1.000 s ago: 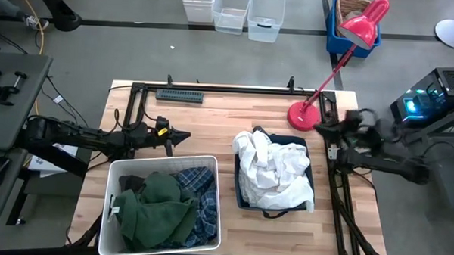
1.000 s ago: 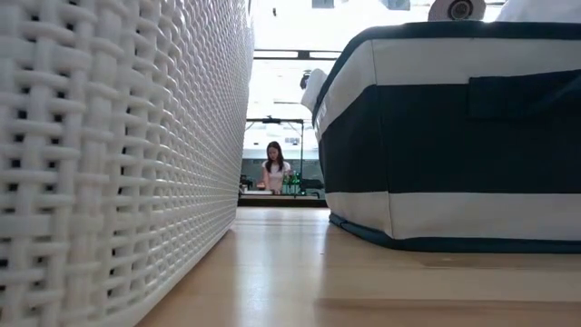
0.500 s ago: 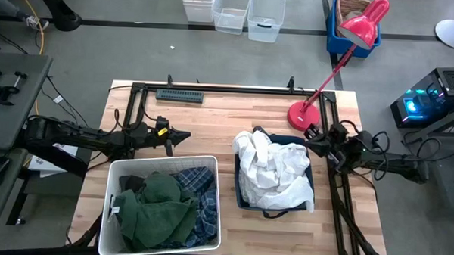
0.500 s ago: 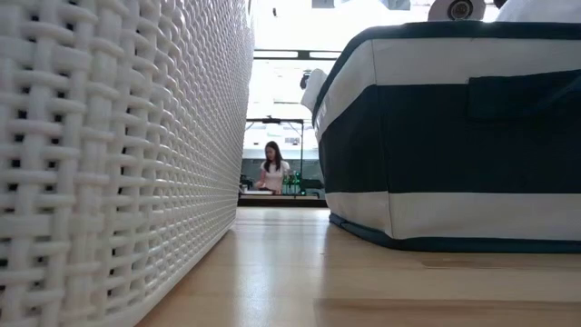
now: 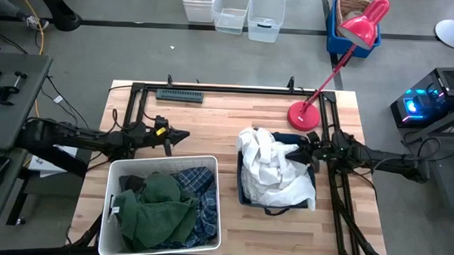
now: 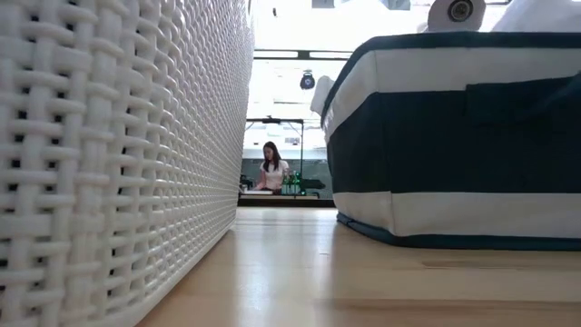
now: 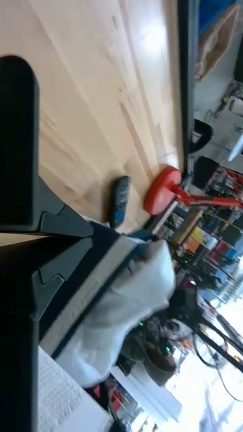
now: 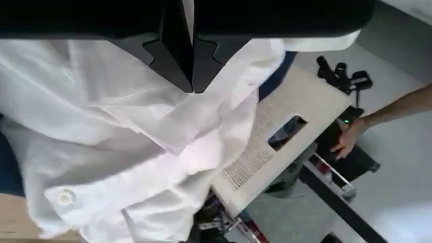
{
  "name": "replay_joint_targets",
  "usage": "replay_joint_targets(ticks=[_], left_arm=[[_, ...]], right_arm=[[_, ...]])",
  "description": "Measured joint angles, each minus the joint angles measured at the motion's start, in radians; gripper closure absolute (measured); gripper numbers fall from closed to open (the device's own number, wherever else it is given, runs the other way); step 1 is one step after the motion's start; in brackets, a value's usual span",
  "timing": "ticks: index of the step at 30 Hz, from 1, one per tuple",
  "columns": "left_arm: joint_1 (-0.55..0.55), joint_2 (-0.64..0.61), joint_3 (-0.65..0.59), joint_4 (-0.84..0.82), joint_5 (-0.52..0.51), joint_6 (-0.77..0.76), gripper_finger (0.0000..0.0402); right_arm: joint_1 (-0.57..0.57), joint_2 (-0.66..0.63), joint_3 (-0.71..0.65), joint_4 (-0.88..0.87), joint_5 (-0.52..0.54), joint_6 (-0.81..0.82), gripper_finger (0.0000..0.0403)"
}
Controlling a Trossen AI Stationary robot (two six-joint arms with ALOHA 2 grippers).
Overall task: Sort clothes
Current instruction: Return to Home Position
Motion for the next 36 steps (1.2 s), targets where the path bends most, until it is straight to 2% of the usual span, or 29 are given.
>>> replay_joint_targets(ticks=[5,9,11,15,22,28,36], left_arm=[[0.000,-0.191,0.000,-0.148,0.000,0.000,0.0401],[0.000,-0.359,0.000,-0.239,0.000,0.000,0.0401],[0.000,-0.428,0.000,-0.256,0.000,0.000,0.0401],[0.000,-0.569,0.000,-0.279,0.000,0.000,0.0401],[0.000,-0.843,-0.001,-0.296,0.000,0.000,0.0401],[-0.019,-0.851,0.000,-0.139,0.002,0.000,0.0401],[-0.024,-0.851,-0.002,-0.148,0.003,0.000,0.0401]], right_arm=[[0.000,-0.026,-0.001,-0.009,0.003,0.000,0.0403],[0.000,-0.124,-0.001,-0.006,0.003,0.000,0.0402],[0.000,-0.173,-0.001,0.001,0.002,0.000,0.0402],[0.001,-0.174,-0.001,0.059,-0.003,0.000,0.0402],[0.000,-0.172,-0.001,0.036,-0.002,0.000,0.0402],[0.000,-0.157,-0.001,0.006,-0.002,0.000,0.0402],[0.000,-0.153,-0.002,-0.006,-0.002,0.000,0.0402]])
